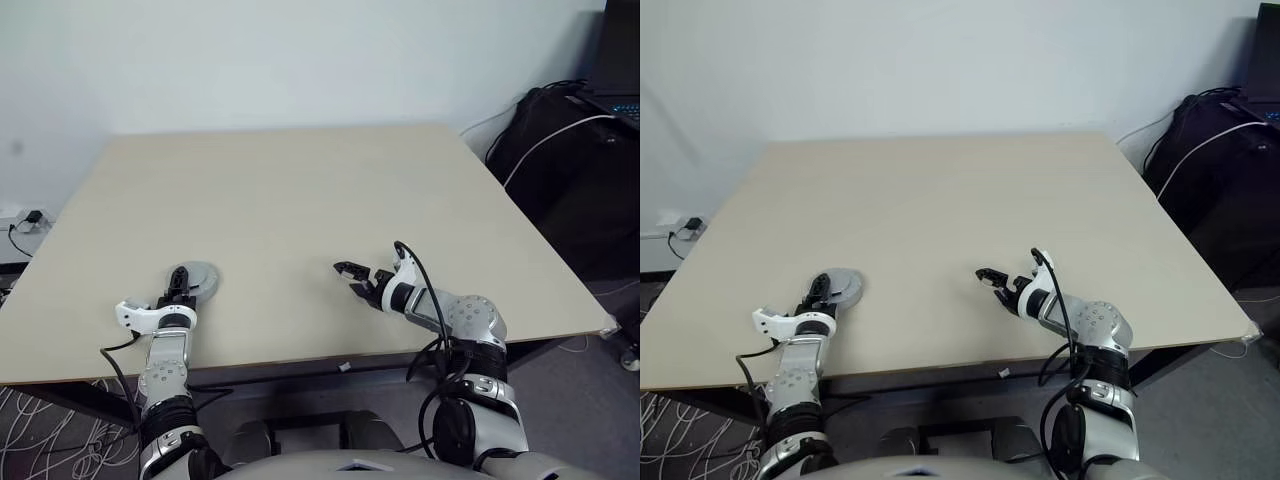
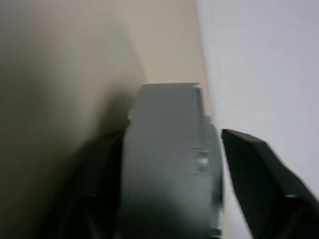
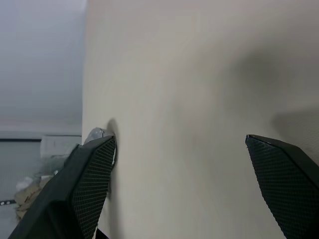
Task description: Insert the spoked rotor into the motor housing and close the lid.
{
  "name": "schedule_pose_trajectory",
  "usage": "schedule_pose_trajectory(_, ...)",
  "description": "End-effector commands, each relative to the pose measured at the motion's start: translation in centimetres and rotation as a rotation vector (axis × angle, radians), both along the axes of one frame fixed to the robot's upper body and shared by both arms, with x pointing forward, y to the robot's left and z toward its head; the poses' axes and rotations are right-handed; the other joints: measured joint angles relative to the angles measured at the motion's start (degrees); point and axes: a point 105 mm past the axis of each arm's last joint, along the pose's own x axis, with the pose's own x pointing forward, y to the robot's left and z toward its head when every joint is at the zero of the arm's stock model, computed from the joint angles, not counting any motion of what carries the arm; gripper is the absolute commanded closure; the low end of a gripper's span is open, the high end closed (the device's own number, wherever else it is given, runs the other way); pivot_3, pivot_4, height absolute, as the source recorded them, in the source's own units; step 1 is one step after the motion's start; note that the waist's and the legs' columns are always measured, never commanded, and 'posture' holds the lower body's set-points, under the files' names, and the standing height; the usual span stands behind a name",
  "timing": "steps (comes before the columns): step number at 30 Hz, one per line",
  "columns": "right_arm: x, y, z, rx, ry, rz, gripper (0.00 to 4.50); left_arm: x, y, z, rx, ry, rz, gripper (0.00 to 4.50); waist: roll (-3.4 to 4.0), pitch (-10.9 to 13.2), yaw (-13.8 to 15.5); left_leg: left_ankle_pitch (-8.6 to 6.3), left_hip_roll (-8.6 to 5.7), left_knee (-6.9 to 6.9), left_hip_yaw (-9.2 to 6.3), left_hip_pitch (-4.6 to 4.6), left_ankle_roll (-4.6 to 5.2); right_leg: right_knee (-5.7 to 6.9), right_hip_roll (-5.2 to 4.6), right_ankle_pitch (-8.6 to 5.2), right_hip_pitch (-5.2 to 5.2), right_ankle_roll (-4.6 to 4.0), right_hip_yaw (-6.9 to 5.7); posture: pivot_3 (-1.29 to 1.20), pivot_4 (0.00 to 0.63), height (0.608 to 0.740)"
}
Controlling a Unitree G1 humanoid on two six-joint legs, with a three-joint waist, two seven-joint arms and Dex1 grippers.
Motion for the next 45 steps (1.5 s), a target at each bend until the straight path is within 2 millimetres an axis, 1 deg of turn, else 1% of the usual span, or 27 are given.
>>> schedule_pose_trajectory(1,0.5,0.0,1.3,0.01,-0.061,-0.005,0.0,0.2,-0.5,0.9,0.016,-0.027,-0.035,0.06,0.02,0.0,0.0,0.0,0.0,0.0,0.0,0.02,0.0,0.0,0.0,-0.01,0.02,-0.01,0.0,0.0,0.0,0.74)
schedule_pose_trajectory(7,0.4,0.1,1.3,0.009,-0.06,0.0,0.0,-1.3,-1.0,0.4,0.016,0.015,-0.069,0.06,0.04,0.0,-0.1,0.0,0.0,0.0,0.01,0.05,0.0,-0.02,0.0,-0.01,0.05,-0.01,0.01,0.0,0.0,0.74)
schedule_pose_trajectory(13,0.3,0.1,1.2,0.011,-0.057,0.005,0.0,-3.8,-1.9,-0.6,-0.012,0.075,-0.103,0.06,0.11,-0.1,-0.3,-0.01,0.0,0.0,0.03,0.07,0.0,-0.03,-0.01,-0.05,0.06,-0.09,0.02,0.0,0.0,0.74)
schedule_pose_trajectory(15,0.2,0.2,1.2,0.012,-0.055,0.009,0.0,-4.5,-2.0,-0.6,-0.022,0.082,-0.107,0.06,0.14,-0.1,-0.4,-0.01,0.0,0.0,0.04,0.09,0.01,-0.02,-0.02,-0.17,0.07,-0.29,0.03,0.0,0.0,0.74)
schedule_pose_trajectory(22,0.1,0.4,1.1,0.016,-0.053,0.019,0.0,-6.1,-2.4,-0.7,-0.048,0.105,-0.154,0.06,0.15,-0.1,-0.5,-0.01,0.01,0.0,0.08,0.13,0.01,-0.02,-0.02,-0.18,0.09,-0.3,0.06,0.0,0.0,0.74)
schedule_pose_trajectory(27,0.0,0.5,1.0,0.019,-0.052,0.022,0.0,-7.9,-4.1,-1.0,-0.088,0.128,-0.277,0.06,0.21,-0.1,-0.5,-0.02,0.0,-0.01,0.11,0.12,0.02,-0.05,-0.05,-0.18,0.08,-0.31,0.08,0.0,0.0,0.74)
schedule_pose_trajectory(29,0.0,0.5,1.0,0.02,-0.051,0.023,0.0,-8.3,-5.1,-0.7,-0.092,0.121,-0.348,0.06,0.28,-0.2,-0.5,-0.03,0.0,-0.01,0.11,0.12,0.02,-0.06,-0.05,-0.19,0.08,-0.31,0.08,0.0,0.0,0.74)
schedule_pose_trajectory(32,0.0,0.7,1.0,0.021,-0.05,0.029,0.0,-7.9,-7.1,1.1,-0.046,0.039,-0.482,0.06,0.34,-0.2,-0.4,-0.03,-0.01,0.0,0.11,0.13,0.01,-0.06,-0.07,-0.19,0.07,-0.31,0.07,0.0,0.0,0.74)
schedule_pose_trajectory(34,0.0,0.8,1.0,0.02,-0.05,0.032,0.0,-7.7,-8.3,2.1,-0.071,-0.005,-0.536,0.06,0.33,-0.2,-0.2,-0.03,-0.02,0.01,0.1,0.12,0.01,-0.05,-0.08,-0.19,0.06,-0.31,0.05,0.0,0.0,0.74)
schedule_pose_trajectory(35,0.0,0.9,1.0,0.02,-0.051,0.034,0.0,-7.7,-8.9,2.5,-0.055,-0.027,-0.584,0.06,0.3,-0.2,-0.3,-0.03,-0.02,0.03,0.1,0.12,0.01,-0.04,-0.08,-0.19,0.05,-0.31,0.05,0.0,0.0,0.74)
schedule_pose_trajectory(38,0.0,0.9,1.0,0.019,-0.054,0.036,0.0,-7.5,-10.3,3.6,0.05,-0.069,-0.707,0.06,0.24,-0.2,-0.6,-0.02,-0.01,0.03,0.1,0.1,0.0,0.02,-0.06,-0.19,0.0,-0.32,0.04,0.0,0.0,0.74)
schedule_pose_trajectory(40,0.0,0.9,1.0,0.019,-0.056,0.036,0.0,-6.9,-10.7,3.9,0.134,-0.082,-0.75,0.06,0.27,-0.2,-0.7,-0.02,0.01,-0.02,0.11,0.1,0.0,0.05,-0.04,-0.2,-0.05,-0.35,0.05,0.0,0.0,0.74)
schedule_pose_trajectory(41,0.0,0.9,1.1,0.019,-0.057,0.036,0.0,-6.7,-10.9,3.9,0.171,-0.085,-0.77,0.44,0.29,-0.2,-0.6,-0.02,0.01,-0.03,0.11,0.1,-0.01,0.05,-0.04,-0.21,-0.05,-0.36,0.05,0.0,0.0,0.74)
schedule_pose_trajectory(43,0.0,1.0,1.2,0.018,-0.062,0.038,0.0,-6.1,-11.1,4.0,0.232,-0.095,-0.797,0.97,0.3,-0.2,-0.6,-0.01,0.01,-0.04,0.11,0.1,-0.01,0.05,-0.04,-0.21,-0.04,-0.37,0.05,0.0,0.0,0.74)
schedule_pose_trajectory(45,0.0,1.0,1.2,0.015,-0.067,0.039,0.0,-5.4,-11.3,4.0,0.287,-0.105,-0.808,1.65,0.29,-0.2,-0.5,-0.01,0.0,-0.03,0.13,0.08,-0.01,0.01,-0.05,-0.2,-0.03,-0.35,0.07,0.0,0.0,0.74)
